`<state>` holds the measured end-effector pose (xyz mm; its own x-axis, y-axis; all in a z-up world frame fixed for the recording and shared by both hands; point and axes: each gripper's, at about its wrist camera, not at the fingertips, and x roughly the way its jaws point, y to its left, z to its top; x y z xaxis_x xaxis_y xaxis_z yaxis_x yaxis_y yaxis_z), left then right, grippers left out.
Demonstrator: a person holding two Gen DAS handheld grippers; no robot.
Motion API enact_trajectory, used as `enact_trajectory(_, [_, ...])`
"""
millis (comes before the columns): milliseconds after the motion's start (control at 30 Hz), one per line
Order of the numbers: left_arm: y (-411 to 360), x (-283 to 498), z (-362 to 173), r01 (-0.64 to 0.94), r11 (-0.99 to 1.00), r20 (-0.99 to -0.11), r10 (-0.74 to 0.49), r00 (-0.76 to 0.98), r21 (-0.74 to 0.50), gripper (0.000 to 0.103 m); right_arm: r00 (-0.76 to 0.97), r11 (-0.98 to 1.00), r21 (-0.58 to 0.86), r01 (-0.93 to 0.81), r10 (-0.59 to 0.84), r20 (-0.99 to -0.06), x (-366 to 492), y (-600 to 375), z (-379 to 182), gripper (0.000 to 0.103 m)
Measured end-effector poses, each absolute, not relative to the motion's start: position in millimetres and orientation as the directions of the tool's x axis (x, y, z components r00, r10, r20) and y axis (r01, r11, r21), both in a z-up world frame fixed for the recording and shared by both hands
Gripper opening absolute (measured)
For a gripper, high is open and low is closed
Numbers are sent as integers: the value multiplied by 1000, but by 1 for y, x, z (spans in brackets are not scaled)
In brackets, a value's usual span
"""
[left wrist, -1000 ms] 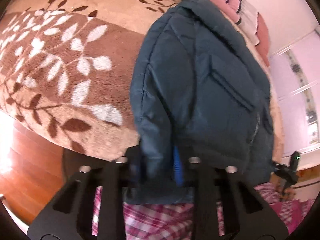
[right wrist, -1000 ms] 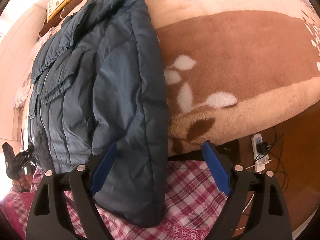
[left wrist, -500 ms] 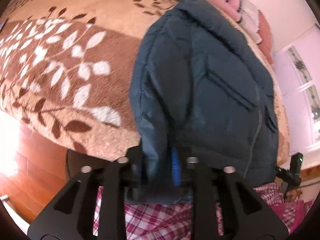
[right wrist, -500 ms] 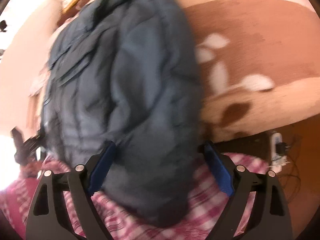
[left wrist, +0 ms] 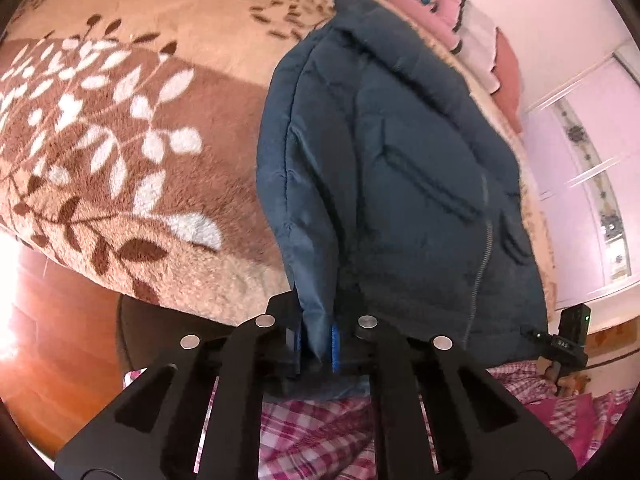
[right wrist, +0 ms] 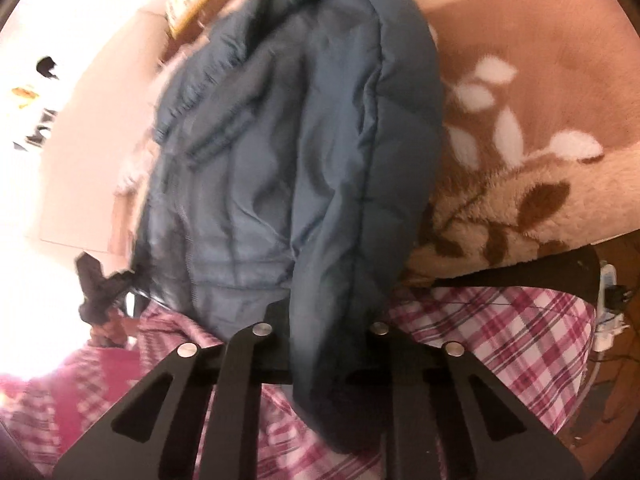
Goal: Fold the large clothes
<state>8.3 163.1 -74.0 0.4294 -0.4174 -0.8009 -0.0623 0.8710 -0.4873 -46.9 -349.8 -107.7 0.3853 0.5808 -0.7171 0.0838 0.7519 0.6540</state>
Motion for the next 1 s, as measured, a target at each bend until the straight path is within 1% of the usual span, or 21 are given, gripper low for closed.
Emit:
enact_trajectory(67, [163, 6, -59, -48, 863, -776, -427, 464, -503, 9, 427, 726, 685, 67, 599, -677, -51, -351, -95, 14])
enact_trajectory(133, [162, 5, -41, -22, 857, -747, -435, 502, -514, 9, 486, 689, 723, 38, 620, -616, -53, -354, -74, 14])
enact_trajectory(300, [157, 3, 20, 63, 847, -641, -446, 624, -527, 8, 607, 641, 766, -46, 627, -488, -53, -362, -18, 14])
enact_trajectory(400, [160, -4, 52, 115, 848, -585, -448, 676, -517, 8, 654, 635, 769, -71, 612, -445, -55, -365, 7, 13])
enact_trajectory(500, [157, -11, 73, 160, 850, -549, -456, 700, -502, 8, 702, 632, 770, -83, 586, -405, -67, -368, 27, 13])
enact_trajectory(633, [160, -34, 95, 211, 845, -505, -474, 721, -491, 8, 738, 633, 768, -102, 566, -368, -91, -378, 42, 12])
enact_trajectory(700, [163, -49, 101, 232, 848, -496, -478, 725, -477, 9, 748, 641, 759, -113, 558, -359, -107, -379, 51, 12])
enact_trajectory(1000, [179, -124, 113, 268, 857, -501, -482, 719, -440, 9, 754, 670, 728, -141, 550, -360, -174, -365, 66, 12])
